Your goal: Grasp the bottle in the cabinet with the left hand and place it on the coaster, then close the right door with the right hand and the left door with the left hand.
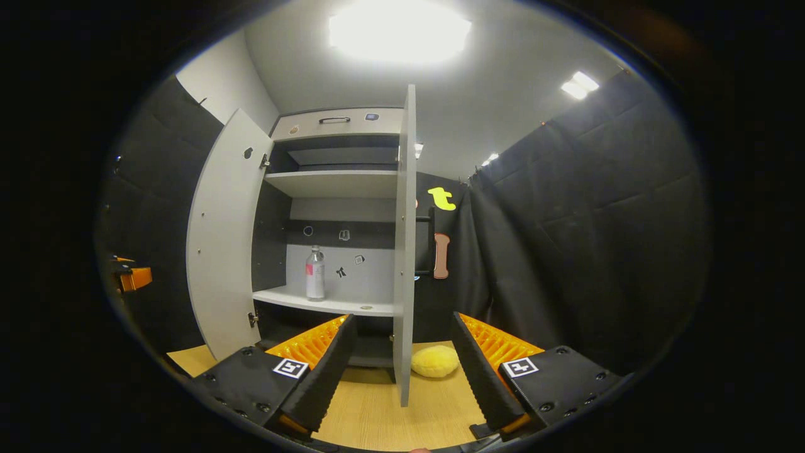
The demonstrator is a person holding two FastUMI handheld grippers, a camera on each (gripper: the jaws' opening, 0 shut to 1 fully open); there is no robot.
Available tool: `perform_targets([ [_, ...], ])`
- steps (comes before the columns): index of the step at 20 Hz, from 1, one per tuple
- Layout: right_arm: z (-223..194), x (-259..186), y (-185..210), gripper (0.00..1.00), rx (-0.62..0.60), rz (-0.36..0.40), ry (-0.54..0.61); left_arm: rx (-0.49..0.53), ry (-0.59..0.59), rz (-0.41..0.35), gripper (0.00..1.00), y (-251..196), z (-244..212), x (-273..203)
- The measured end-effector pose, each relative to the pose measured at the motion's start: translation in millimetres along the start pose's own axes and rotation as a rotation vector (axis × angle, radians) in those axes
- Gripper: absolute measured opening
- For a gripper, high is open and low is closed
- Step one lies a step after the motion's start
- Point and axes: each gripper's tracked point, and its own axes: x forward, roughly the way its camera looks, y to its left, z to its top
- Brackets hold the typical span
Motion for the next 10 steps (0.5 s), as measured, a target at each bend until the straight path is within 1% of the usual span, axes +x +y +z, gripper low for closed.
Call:
perform_targets([
  [3, -5.5, 0.4, -12.0, 0.96, 0.008, 0.009, 0.003, 0.005, -0.018, -0.035, 0.88, -29.0, 9.2, 6.9],
  [4, -8.3, 1.7, -13.8, 0.96, 0.020, 0.019, 0.007, 0.009, -0.018, -0.052, 0.74, -40.5, 12.5, 11.7],
  [5, -10.8, 1.7, -14.7, 0.93, 0.034, 0.034, 0.010, 0.008, -0.021, -0.069, 0.88, -51.3, 14.5, 17.1],
  [6, -13.6, 2.3, -15.1, 0.96, 0.043, 0.048, 0.014, 0.001, -0.021, -0.089, 0.81, -62.8, 17.5, 22.9],
  [9, -22.8, 3.3, -21.2, 0.96, 0.042, 0.053, 0.030, -0.041, -0.003, -0.141, 0.81, -91.9, 22.9, 48.4],
  [10, -24.9, 3.8, -21.2, 0.96, 0.041, 0.055, 0.035, -0.051, 0.001, -0.160, 0.74, -102.3, 24.4, 60.0],
])
